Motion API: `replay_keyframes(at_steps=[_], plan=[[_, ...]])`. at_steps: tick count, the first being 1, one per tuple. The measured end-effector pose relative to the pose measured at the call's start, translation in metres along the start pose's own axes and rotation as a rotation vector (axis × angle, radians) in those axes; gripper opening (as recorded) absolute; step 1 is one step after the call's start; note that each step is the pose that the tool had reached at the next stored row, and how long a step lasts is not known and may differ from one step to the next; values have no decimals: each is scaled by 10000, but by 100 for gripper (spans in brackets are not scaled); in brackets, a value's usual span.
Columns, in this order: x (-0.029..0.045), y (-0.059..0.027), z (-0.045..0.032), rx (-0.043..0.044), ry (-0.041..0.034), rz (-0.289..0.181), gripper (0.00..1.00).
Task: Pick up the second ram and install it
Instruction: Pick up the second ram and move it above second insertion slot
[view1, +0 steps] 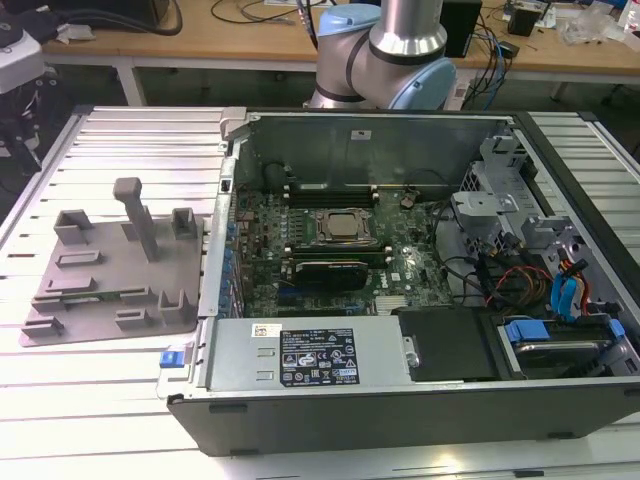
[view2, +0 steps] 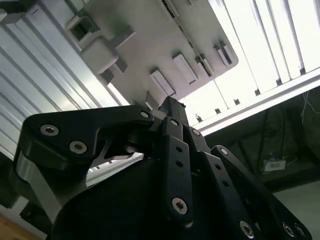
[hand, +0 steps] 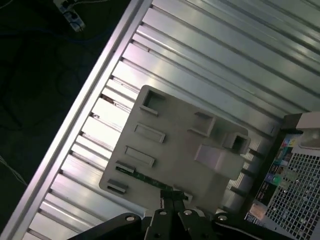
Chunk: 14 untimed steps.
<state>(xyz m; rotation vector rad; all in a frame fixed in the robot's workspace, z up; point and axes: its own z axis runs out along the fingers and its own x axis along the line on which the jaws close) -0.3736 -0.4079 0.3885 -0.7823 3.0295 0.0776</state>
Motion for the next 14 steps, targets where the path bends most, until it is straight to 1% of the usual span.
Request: replay_keyframes(at_steps=[2, 4, 7, 10, 11, 12, 14], plan=[[0, 0, 0, -16, 29, -645, 8], [0, 0, 0, -27, 51, -1118, 8], [0, 0, 0, -38, 70, -1540, 8], [0, 0, 0, -53, 100, -2207, 8], [0, 0, 0, -62, 117, -2592, 8], [0, 0, 0, -67, 126, -2776, 8], [0, 0, 0, -71, 134, -2959, 8]])
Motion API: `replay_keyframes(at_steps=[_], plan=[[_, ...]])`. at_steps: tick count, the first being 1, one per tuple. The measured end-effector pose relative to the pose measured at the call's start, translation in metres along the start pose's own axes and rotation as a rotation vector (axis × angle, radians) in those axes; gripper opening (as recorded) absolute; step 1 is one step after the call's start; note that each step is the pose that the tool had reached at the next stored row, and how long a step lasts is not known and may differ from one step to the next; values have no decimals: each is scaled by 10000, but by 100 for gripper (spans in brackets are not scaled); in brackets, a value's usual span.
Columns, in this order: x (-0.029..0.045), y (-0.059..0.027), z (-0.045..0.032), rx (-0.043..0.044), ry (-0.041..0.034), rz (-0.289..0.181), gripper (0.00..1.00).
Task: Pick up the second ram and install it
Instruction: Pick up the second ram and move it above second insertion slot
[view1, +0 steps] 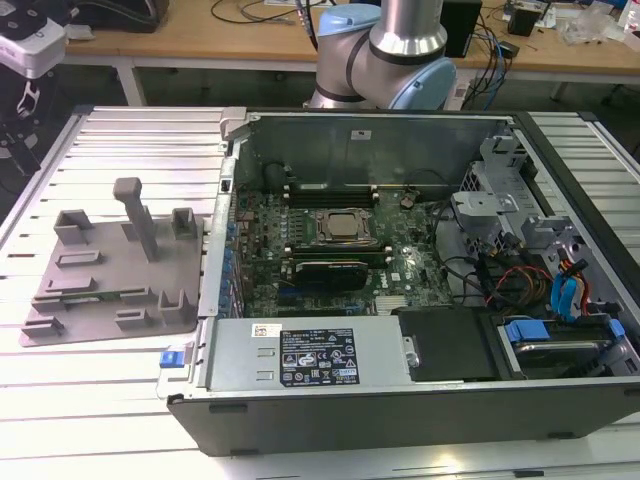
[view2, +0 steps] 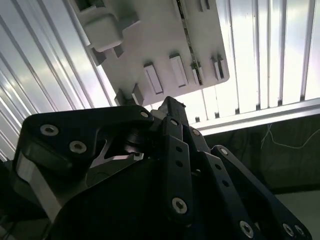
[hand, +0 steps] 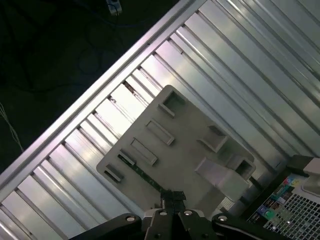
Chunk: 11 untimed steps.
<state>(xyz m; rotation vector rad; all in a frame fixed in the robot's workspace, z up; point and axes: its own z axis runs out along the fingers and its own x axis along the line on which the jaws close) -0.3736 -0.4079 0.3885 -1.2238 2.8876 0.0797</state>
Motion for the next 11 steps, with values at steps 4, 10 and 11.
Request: replay_keyframes(at_steps=[4, 10, 11], plan=[[0, 0, 0, -12, 24, -514, 8], [0, 0, 0, -39, 75, -1672, 8], [0, 0, 0, -44, 84, -1858, 8]])
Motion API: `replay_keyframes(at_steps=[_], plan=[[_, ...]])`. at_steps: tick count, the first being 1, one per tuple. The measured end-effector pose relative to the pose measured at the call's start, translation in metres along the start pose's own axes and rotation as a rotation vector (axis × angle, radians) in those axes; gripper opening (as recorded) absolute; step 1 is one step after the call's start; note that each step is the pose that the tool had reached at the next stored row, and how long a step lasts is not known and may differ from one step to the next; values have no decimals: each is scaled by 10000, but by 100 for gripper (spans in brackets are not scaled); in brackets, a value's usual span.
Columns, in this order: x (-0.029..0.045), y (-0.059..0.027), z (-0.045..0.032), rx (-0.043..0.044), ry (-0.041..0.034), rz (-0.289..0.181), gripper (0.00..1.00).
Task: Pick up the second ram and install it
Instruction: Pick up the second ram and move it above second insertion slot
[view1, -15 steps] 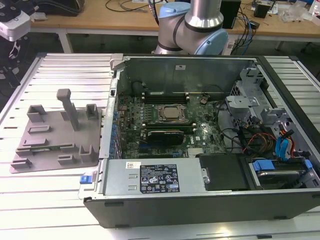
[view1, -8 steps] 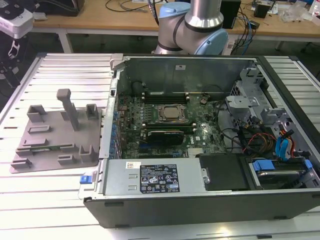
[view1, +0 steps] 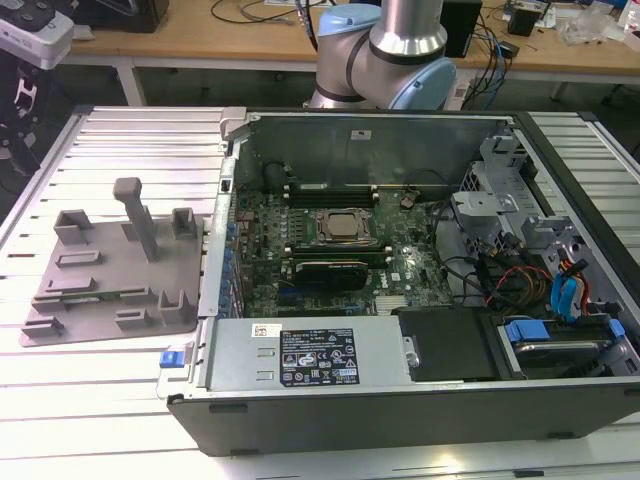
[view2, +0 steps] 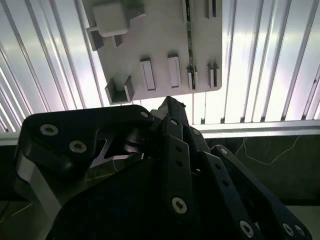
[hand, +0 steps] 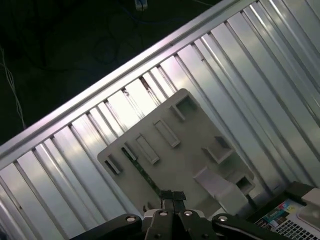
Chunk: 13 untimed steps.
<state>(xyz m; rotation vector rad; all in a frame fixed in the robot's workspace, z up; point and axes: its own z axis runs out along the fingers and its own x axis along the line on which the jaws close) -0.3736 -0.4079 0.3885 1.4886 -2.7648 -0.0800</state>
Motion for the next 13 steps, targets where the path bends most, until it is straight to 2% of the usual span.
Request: replay_keyframes(at_steps=[7, 13], plan=[[0, 0, 0, -21, 40, -908, 8], [0, 0, 0, -47, 90, -1999, 8]])
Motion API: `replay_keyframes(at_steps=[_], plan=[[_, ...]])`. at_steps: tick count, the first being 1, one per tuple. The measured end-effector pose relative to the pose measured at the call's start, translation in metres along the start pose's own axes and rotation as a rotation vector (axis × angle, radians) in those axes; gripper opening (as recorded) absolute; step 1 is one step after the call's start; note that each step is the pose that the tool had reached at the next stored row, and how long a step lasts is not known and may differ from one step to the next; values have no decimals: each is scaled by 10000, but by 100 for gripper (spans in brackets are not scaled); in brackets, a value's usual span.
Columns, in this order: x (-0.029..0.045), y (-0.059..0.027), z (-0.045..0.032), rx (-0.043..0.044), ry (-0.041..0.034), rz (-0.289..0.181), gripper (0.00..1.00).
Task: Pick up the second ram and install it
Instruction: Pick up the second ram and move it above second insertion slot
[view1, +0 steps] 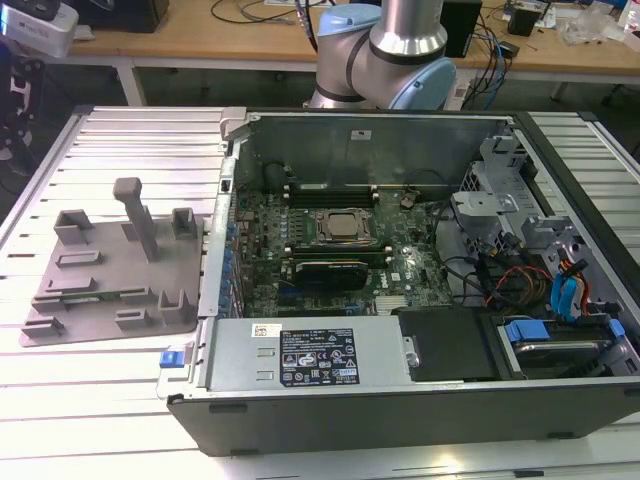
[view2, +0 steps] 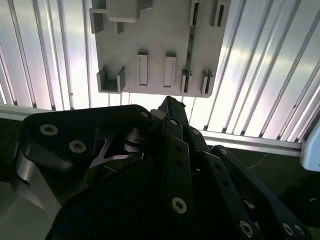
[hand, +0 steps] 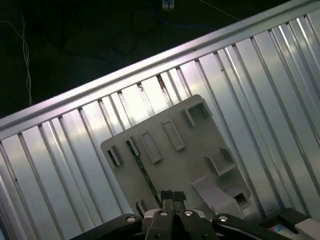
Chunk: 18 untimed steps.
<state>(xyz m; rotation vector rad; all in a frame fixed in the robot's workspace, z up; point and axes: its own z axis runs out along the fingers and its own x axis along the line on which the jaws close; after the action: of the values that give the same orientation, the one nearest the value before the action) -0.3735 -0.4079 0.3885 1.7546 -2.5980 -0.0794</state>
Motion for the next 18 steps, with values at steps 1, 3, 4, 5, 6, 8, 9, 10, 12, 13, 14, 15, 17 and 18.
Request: replay_keyframes(at_steps=[1, 3, 4, 5, 6, 8, 9, 10, 12, 13, 14, 15, 17, 18], plan=[[0, 0, 0, -4, 7, -176, 8], [0, 0, 0, -15, 28, -624, 8], [0, 0, 0, -21, 39, -879, 8], [0, 0, 0, -26, 49, -1095, 8], [0, 0, 0, -30, 56, -1247, 8], [0, 0, 0, -34, 65, -1447, 8], [0, 0, 0, -39, 73, -1611, 8], [0, 0, 0, -44, 83, -1861, 8], [0, 0, 0, -53, 101, -2240, 8], [0, 0, 0, -57, 108, -2407, 8], [0, 0, 0, -62, 118, -2632, 8], [0, 0, 0, -69, 131, -2911, 8], [0, 0, 0, -77, 145, -3234, 8], [0, 0, 0, -78, 148, -3291, 8]])
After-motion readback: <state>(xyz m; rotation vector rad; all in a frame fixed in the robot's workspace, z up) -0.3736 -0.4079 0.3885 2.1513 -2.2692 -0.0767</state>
